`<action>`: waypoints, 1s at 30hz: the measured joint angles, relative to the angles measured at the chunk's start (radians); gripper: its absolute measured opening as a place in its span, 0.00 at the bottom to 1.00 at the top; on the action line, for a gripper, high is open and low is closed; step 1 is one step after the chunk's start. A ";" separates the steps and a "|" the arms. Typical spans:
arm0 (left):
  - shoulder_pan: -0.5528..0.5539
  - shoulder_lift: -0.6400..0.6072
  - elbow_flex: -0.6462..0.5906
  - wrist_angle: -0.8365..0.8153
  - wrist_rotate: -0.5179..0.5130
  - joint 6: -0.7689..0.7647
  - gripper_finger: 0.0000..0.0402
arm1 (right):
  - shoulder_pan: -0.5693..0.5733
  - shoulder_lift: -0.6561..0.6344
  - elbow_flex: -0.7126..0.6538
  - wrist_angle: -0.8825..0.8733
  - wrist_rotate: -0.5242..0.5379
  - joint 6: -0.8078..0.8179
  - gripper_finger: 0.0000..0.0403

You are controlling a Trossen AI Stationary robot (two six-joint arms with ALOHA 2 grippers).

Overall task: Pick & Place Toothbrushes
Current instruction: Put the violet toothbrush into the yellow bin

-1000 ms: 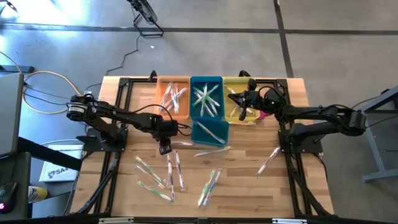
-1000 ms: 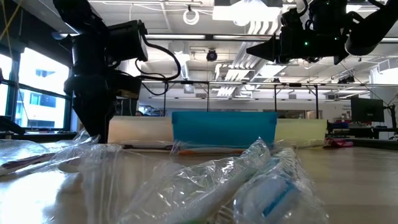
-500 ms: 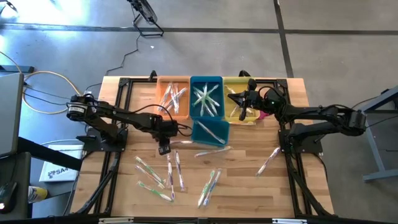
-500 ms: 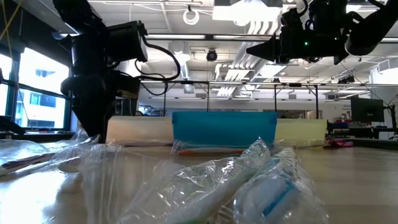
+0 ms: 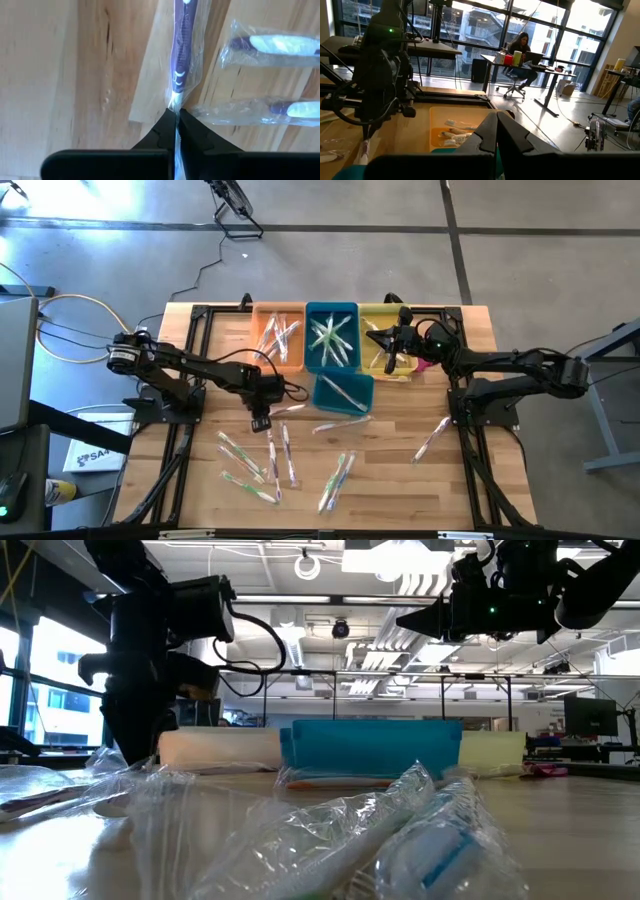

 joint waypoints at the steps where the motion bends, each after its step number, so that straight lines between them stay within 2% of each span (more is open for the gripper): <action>1: 0.000 0.000 0.000 -0.007 0.000 0.000 0.01 | 0.000 0.000 0.000 0.000 0.000 0.000 0.01; 18: 0.002 -0.001 0.000 -0.044 -0.015 -0.088 0.00 | 0.000 0.000 0.000 -0.007 0.000 0.000 0.01; 25: 0.002 -0.001 -0.001 -0.030 -0.067 -0.146 0.00 | 0.000 0.000 0.000 -0.007 0.000 0.000 0.01; 30: 0.003 -0.018 -0.003 0.044 -0.115 -0.166 0.00 | 0.000 0.000 0.000 -0.007 0.000 0.000 0.01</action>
